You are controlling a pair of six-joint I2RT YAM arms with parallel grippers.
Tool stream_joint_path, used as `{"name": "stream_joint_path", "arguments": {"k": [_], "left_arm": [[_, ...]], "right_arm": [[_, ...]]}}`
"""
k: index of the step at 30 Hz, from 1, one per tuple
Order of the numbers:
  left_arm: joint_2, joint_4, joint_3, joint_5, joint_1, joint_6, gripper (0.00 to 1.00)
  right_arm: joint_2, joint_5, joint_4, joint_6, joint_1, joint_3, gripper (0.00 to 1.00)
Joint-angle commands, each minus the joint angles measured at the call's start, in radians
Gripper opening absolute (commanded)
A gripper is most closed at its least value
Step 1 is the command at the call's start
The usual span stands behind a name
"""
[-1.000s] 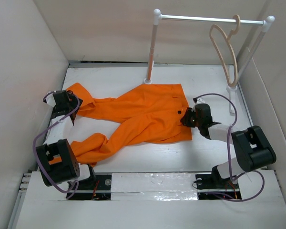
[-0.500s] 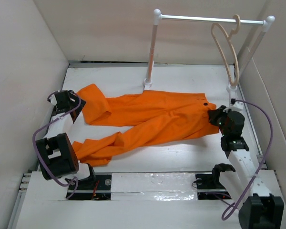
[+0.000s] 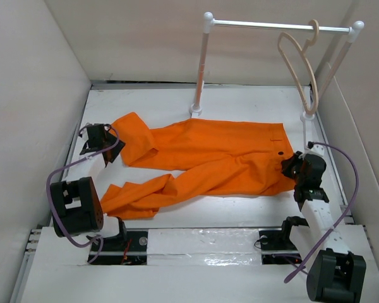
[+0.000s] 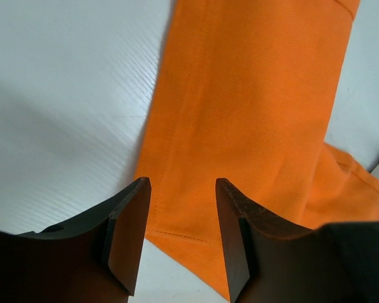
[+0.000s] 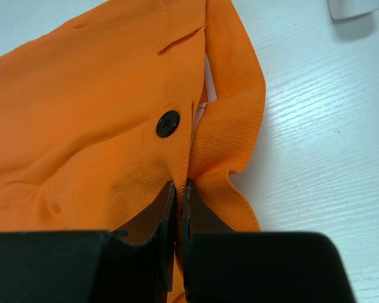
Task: Place the trousers on the hanger
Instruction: Flatten out the trousers at the center of the board.
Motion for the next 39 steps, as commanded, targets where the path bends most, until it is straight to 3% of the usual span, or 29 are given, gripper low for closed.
{"name": "stream_joint_path", "arguments": {"k": [1, 11, 19, 22, 23, 29, 31, 34, 39], "left_arm": [[0.007, 0.021, -0.020, -0.038, -0.032, -0.016, 0.43], [0.009, -0.025, -0.091, -0.241, -0.110, -0.101, 0.42], [0.055, 0.062, -0.161, -0.199, -0.119, -0.116, 0.39], [0.056, 0.072, -0.157, -0.211, -0.119, -0.124, 0.15], [0.050, 0.067, -0.152, -0.221, -0.119, -0.125, 0.00], [0.026, -0.023, 0.013, -0.245, -0.069, -0.084, 0.00], [0.058, -0.103, 0.143, -0.305, -0.035, -0.035, 0.00], [0.107, -0.210, 0.309, -0.420, 0.003, 0.029, 0.00], [0.157, -0.243, 0.417, -0.419, 0.097, 0.065, 0.00]], "right_arm": [[-0.009, -0.052, 0.058, -0.014, -0.003, 0.003, 0.00], [-0.003, -0.072, 0.080, -0.010, -0.003, -0.003, 0.00], [0.034, -0.092, 0.127, -0.003, -0.003, -0.024, 0.00], [0.027, -0.090, 0.121, -0.002, -0.003, -0.023, 0.00], [0.022, -0.089, 0.118, -0.002, -0.003, -0.021, 0.00], [-0.026, -0.069, 0.101, 0.009, -0.003, -0.026, 0.00], [-0.039, -0.054, 0.068, 0.003, -0.014, -0.020, 0.00], [-0.067, -0.041, 0.061, 0.015, -0.053, -0.029, 0.00], [-0.076, -0.031, 0.037, 0.038, -0.139, -0.014, 0.00]]}}
